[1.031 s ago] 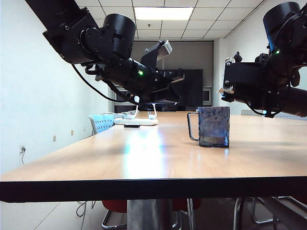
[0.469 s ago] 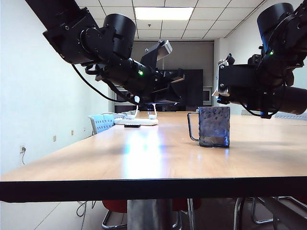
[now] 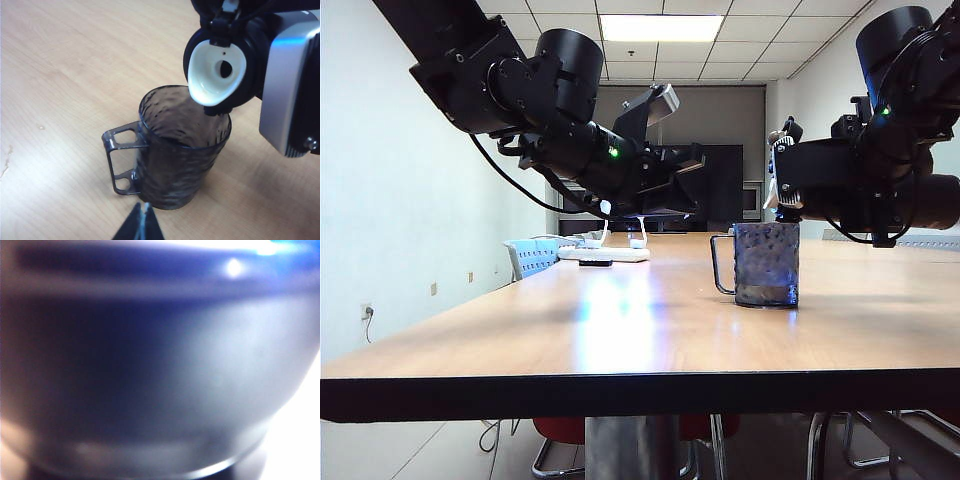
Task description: Pick up the black thermos cup, pour some water from it into the cup, and then put the thermos cup back on the table.
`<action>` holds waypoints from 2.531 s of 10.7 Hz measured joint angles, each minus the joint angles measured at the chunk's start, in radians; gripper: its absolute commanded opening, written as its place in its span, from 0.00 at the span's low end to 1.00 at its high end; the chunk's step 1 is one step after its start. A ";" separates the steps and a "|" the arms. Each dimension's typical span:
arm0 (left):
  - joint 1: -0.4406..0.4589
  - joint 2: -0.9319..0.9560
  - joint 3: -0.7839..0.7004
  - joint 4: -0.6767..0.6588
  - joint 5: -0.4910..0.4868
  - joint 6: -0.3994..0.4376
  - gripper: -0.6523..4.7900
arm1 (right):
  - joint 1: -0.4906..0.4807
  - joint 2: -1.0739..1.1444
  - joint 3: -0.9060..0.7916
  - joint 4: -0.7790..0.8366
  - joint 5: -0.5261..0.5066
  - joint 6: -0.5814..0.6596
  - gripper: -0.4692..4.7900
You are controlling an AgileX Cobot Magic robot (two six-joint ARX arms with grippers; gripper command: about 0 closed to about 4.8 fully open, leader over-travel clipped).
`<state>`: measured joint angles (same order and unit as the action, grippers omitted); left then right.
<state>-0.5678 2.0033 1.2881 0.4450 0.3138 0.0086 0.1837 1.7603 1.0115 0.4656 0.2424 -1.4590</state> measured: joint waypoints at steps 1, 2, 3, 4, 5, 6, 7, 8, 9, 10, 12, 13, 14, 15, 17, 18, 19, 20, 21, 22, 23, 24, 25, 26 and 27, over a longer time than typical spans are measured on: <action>-0.003 0.000 0.000 0.000 0.000 -0.002 0.11 | 0.000 0.002 0.000 0.011 0.001 -0.014 0.27; -0.005 0.000 0.000 0.000 0.000 -0.002 0.11 | 0.000 0.005 0.002 0.022 0.008 -0.037 0.27; -0.006 0.000 0.000 0.000 0.000 -0.002 0.11 | 0.000 0.005 0.002 0.025 0.008 -0.047 0.27; -0.010 0.000 0.000 -0.001 0.000 -0.002 0.11 | 0.000 0.006 0.002 0.043 0.009 -0.056 0.27; -0.010 0.000 0.000 -0.007 0.000 -0.002 0.11 | 0.000 0.006 0.003 0.050 0.009 -0.069 0.27; -0.010 0.000 0.000 -0.016 0.000 -0.002 0.11 | 0.000 0.006 0.003 0.051 0.008 -0.088 0.27; -0.010 0.000 0.000 -0.016 0.000 -0.002 0.11 | 0.000 0.006 0.003 0.051 0.009 -0.098 0.27; -0.010 0.000 0.000 -0.016 0.000 -0.002 0.11 | 0.000 0.006 0.003 0.051 0.009 -0.111 0.27; -0.010 0.000 0.000 -0.016 0.000 -0.002 0.11 | 0.000 0.006 0.003 0.051 0.008 -0.114 0.27; -0.010 0.000 0.000 -0.016 0.000 -0.002 0.11 | 0.000 0.006 0.003 0.051 0.009 -0.119 0.27; -0.010 0.000 0.000 -0.016 0.000 -0.002 0.11 | 0.000 0.006 0.003 0.051 0.009 -0.122 0.27; -0.010 0.000 0.000 -0.016 0.000 -0.002 0.11 | 0.000 0.006 0.003 0.051 0.009 -0.131 0.27; -0.010 0.000 0.000 -0.016 0.000 -0.002 0.11 | 0.000 0.006 0.003 0.052 0.009 -0.133 0.27; -0.010 0.000 0.000 -0.016 0.000 -0.002 0.11 | 0.000 0.006 0.003 0.054 0.009 -0.134 0.27; -0.011 0.000 0.000 -0.016 0.000 -0.002 0.11 | 0.000 0.006 0.003 0.068 0.009 -0.136 0.27; -0.013 0.000 0.000 -0.016 0.000 -0.002 0.11 | 0.000 0.006 0.003 0.069 0.009 -0.136 0.27; -0.016 0.000 0.000 -0.017 0.000 -0.002 0.11 | 0.000 0.006 0.003 0.069 0.009 -0.136 0.27; -0.016 0.000 0.000 -0.017 0.000 -0.002 0.11 | 0.000 0.006 0.003 0.069 0.009 -0.136 0.27; -0.016 0.000 0.000 -0.020 0.000 -0.002 0.11 | 0.000 0.006 0.003 0.069 0.009 -0.136 0.27; -0.016 0.000 0.000 -0.023 0.000 -0.002 0.11 | 0.000 0.006 0.003 0.069 0.009 -0.136 0.27; -0.016 0.000 0.000 -0.023 0.000 -0.002 0.11 | 0.000 0.006 0.003 0.069 0.010 -0.136 0.27; -0.017 0.000 0.000 -0.023 0.000 -0.002 0.11 | 0.000 0.006 0.003 0.069 0.020 -0.136 0.27; -0.017 0.000 0.000 -0.023 0.000 -0.002 0.11 | 0.000 0.006 0.003 0.069 0.021 -0.136 0.27; -0.017 0.000 0.000 -0.023 0.000 -0.002 0.11 | 0.000 0.006 0.003 0.069 0.021 -0.136 0.27; -0.017 0.000 0.000 -0.023 0.000 -0.002 0.11 | 0.000 0.006 0.003 0.070 0.021 -0.136 0.27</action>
<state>-0.5846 2.0033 1.2877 0.4217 0.3138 0.0067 0.1837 1.7664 1.0142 0.5354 0.2630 -1.5951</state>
